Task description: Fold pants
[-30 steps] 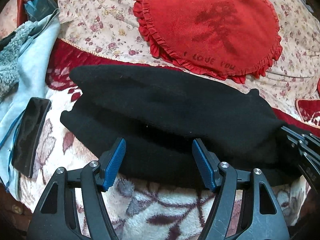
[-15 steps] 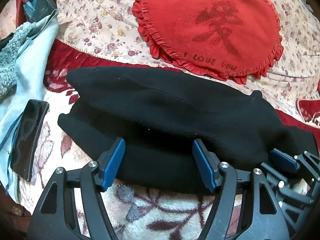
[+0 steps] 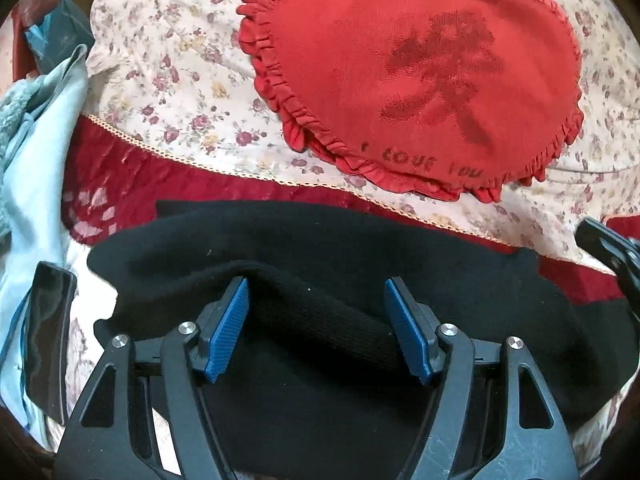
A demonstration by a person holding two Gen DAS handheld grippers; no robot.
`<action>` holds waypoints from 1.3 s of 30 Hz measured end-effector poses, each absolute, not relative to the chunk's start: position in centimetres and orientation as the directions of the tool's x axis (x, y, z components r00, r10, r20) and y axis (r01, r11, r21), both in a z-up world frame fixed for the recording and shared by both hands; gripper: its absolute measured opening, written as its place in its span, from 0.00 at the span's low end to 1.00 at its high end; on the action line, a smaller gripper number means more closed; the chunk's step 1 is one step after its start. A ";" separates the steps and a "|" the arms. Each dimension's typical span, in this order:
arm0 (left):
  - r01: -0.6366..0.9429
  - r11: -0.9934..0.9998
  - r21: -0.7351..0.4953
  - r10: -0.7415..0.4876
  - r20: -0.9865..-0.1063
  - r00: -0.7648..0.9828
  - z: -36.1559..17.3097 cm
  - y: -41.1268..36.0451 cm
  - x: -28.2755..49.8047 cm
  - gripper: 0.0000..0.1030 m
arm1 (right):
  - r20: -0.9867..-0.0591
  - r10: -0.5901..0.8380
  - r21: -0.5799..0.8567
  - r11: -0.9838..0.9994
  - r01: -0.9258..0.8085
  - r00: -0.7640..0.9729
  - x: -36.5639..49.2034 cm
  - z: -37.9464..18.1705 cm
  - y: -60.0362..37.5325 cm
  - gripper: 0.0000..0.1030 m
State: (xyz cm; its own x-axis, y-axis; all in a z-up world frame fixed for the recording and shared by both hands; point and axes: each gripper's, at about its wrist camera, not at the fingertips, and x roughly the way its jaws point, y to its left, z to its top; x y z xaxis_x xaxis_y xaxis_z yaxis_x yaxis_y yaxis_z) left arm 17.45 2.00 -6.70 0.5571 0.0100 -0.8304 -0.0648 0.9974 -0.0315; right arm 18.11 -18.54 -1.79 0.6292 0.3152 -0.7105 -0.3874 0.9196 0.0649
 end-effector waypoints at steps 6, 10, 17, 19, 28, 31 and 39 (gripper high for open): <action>-0.063 0.996 -0.063 -0.016 -0.827 0.562 -6.8 2.8 15.9 0.67 | -0.725 0.409 0.078 0.849 -0.523 0.555 12.3 -2.4 -16.7 0.43; -0.071 0.996 -0.050 -0.003 -0.836 0.548 -7.2 2.8 15.9 0.67 | -0.790 0.399 0.066 0.811 -0.581 0.467 10.0 -5.3 -15.0 0.43; -0.069 0.995 -0.076 -0.026 -0.835 0.549 -7.0 3.2 15.8 0.67 | -0.774 0.350 0.017 0.845 -0.535 0.528 12.2 -5.5 -15.8 0.05; -0.073 0.992 -0.103 -0.043 -0.819 0.572 -6.0 3.9 15.4 0.67 | -0.744 0.346 0.008 0.859 -0.511 0.571 13.7 -4.2 -16.0 0.05; -0.151 0.985 -0.082 0.024 -0.805 0.593 -4.9 8.7 12.9 0.67 | -0.742 0.134 -0.145 0.925 -0.352 0.657 24.6 -5.4 -16.2 0.04; -0.188 0.978 -0.093 0.032 -0.822 0.569 -5.8 10.4 12.0 0.67 | -0.779 0.072 -0.165 0.935 -0.314 0.623 27.3 -8.1 -16.0 0.05; -0.220 0.970 -0.107 0.027 -0.847 0.531 -7.4 11.7 9.6 0.67 | -0.796 0.195 -0.024 0.935 -0.353 0.573 23.8 -5.2 -18.6 0.34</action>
State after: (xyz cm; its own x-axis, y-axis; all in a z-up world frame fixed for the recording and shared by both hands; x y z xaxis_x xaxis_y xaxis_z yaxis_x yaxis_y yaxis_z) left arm 9.58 11.68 -7.36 0.5306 0.0269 -0.8472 -0.2200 0.9696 -0.1069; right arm 23.80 -18.58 -5.24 0.5726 0.1951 -0.7963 -0.3526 0.9355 -0.0243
